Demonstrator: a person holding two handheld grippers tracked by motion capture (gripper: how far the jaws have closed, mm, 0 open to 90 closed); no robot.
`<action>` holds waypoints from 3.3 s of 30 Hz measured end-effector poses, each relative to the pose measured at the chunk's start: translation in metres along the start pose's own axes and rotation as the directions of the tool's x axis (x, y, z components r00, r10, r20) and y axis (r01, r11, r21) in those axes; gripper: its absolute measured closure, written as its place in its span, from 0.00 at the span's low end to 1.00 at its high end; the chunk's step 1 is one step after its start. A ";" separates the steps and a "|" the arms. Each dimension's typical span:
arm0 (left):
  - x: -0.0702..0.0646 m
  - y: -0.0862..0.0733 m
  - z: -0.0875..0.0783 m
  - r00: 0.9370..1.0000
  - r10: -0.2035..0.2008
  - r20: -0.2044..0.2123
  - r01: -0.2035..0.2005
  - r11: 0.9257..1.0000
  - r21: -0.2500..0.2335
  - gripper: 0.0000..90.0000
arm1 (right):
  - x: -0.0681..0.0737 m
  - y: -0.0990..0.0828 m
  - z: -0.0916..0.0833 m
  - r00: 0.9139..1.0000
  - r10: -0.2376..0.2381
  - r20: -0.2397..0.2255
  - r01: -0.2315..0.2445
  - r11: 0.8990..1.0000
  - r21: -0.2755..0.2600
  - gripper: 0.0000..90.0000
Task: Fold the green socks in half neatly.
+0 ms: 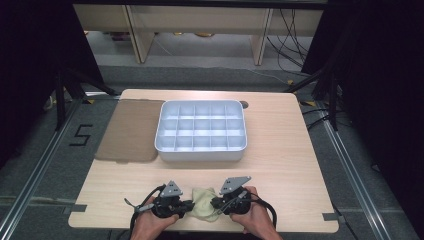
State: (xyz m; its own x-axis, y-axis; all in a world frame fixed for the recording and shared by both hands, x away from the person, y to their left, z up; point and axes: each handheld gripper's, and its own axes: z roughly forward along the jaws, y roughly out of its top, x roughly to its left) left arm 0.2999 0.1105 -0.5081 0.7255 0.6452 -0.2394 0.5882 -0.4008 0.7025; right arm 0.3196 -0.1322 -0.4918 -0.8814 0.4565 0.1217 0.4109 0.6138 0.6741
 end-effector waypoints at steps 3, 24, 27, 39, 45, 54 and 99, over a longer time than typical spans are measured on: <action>-0.001 0.003 -0.002 1.000 0.019 -0.001 -0.019 1.000 -0.015 0.93 | 0.006 0.006 -0.004 0.999 -0.002 -0.036 0.001 0.999 -0.049 0.95; 0.003 0.007 -0.013 0.997 0.073 0.002 -0.073 0.997 -0.008 0.93 | 0.024 0.012 0.031 0.994 -0.055 -0.094 0.056 0.998 0.005 0.97; 0.003 0.008 -0.015 0.997 0.080 -0.008 -0.080 0.997 -0.009 0.93 | 0.017 0.016 0.023 0.997 -0.044 -0.065 0.042 0.999 -0.032 0.97; -0.001 0.011 -0.015 0.993 0.116 -0.028 -0.116 0.993 -0.007 0.93 | -0.013 0.026 0.023 1.000 0.005 0.023 -0.003 0.996 -0.093 0.97; 0.000 0.011 -0.015 0.992 0.123 -0.026 -0.123 0.992 0.003 0.93 | -0.017 0.026 0.037 0.999 0.000 0.052 0.002 0.999 -0.043 0.97; -0.002 0.012 -0.015 0.991 0.129 -0.032 -0.130 0.991 -0.012 0.93 | -0.018 0.025 0.035 0.999 0.008 0.052 -0.004 0.998 -0.061 0.97; -0.045 0.028 0.029 0.970 0.243 0.002 -0.243 0.970 0.026 0.93 | -0.036 0.000 -0.006 0.993 0.112 -0.024 -0.114 0.990 -0.078 0.95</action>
State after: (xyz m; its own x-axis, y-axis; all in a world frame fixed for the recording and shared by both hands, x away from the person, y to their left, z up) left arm 0.2944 0.0516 -0.4973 0.8473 0.5274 -0.0626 0.4035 -0.5625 0.7216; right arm 0.3504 -0.1524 -0.4919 -0.8349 0.5071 0.2138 0.4892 0.5059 0.7104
